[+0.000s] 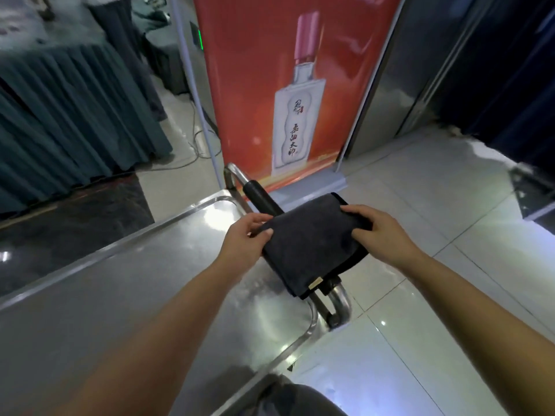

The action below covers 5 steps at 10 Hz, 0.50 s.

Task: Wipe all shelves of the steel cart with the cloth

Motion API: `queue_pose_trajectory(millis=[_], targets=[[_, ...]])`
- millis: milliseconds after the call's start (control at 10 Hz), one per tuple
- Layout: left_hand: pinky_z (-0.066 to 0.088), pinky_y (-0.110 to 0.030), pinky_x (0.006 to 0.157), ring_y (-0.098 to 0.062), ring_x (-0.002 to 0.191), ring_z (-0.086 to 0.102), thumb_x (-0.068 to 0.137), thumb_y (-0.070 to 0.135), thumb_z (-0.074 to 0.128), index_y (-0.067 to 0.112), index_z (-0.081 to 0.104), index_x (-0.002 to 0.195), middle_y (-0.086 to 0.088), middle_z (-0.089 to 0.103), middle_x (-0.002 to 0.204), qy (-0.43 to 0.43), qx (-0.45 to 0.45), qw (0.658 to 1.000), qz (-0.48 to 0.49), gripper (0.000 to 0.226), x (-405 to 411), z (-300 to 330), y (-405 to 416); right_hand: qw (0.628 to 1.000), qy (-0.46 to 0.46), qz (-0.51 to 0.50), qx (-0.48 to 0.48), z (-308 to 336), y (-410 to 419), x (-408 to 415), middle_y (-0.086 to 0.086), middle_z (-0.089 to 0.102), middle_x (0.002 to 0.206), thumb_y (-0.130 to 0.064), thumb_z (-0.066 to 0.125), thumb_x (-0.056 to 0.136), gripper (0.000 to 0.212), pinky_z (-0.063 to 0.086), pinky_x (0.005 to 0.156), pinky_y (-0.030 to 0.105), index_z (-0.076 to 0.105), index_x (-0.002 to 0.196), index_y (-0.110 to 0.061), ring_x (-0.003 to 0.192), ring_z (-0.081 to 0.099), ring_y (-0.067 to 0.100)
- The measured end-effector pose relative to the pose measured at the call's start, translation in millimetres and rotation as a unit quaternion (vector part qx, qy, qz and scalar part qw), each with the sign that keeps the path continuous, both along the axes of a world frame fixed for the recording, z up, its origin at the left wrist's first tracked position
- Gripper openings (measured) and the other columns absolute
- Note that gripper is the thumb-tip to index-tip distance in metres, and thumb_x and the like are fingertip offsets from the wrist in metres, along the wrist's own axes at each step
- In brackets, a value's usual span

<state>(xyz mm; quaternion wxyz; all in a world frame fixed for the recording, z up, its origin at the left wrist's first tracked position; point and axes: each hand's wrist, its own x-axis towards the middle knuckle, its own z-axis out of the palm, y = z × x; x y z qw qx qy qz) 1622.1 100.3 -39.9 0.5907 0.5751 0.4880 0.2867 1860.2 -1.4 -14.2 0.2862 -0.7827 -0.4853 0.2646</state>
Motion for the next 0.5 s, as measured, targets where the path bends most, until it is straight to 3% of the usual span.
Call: queue_pose_trajectory(millis=[100,200,300,400,500], targets=[[0.051,-0.023,0.078,-0.013,0.094,0.061,0.093,0.008,0.057,0.027,0.062,0.102,0.012,0.064,0.095,0.089,0.051,0.995,-0.017,0.022,14,-21,-1,0.994,-0.029,0.05,-0.093,-24,-2,10,-0.004,0.058,0.129,-0.016,0.055,0.089,0.04,0.041,0.092,0.026,0.059,0.127,-0.028,0.113,0.054,0.015],[0.047,-0.021,0.08,-0.011,0.094,0.061,0.092,0.01,0.058,0.026,0.06,0.11,0.008,0.065,0.101,0.149,0.087,0.985,-0.028,0.024,13,-39,0,0.994,0.012,0.061,-0.087,-39,-2,2,-0.008,0.053,0.136,-0.044,0.051,0.095,0.036,0.037,0.09,0.024,0.056,0.129,-0.035,0.109,0.053,0.008],[0.046,-0.017,0.077,-0.004,0.089,0.059,0.093,0.017,0.058,0.028,0.057,0.118,0.01,0.063,0.106,0.215,0.142,0.964,-0.063,0.028,9,-49,0,0.99,0.076,0.088,-0.075,-46,2,-16,-0.01,0.053,0.136,-0.059,0.052,0.088,0.05,0.039,0.091,0.023,0.052,0.133,-0.038,0.113,0.052,0.006],[0.042,-0.021,0.083,-0.01,0.094,0.057,0.093,0.02,0.058,0.025,0.055,0.125,0.005,0.062,0.11,0.263,0.231,0.932,-0.095,0.032,4,-55,-2,0.988,0.065,0.119,-0.072,-53,9,-30,-0.007,0.056,0.133,-0.059,0.056,0.086,0.06,0.044,0.085,0.024,0.044,0.138,-0.031,0.107,0.055,0.009],[0.042,-0.026,0.092,-0.017,0.108,0.056,0.095,0.028,0.056,0.024,0.053,0.13,0.0,0.061,0.121,0.29,0.227,0.925,-0.093,0.036,-2,-55,-6,0.99,0.016,0.137,-0.03,-48,17,-39,-0.003,0.05,0.137,-0.048,0.06,0.087,0.062,0.046,0.093,0.029,0.037,0.141,-0.028,0.114,0.052,0.013]])
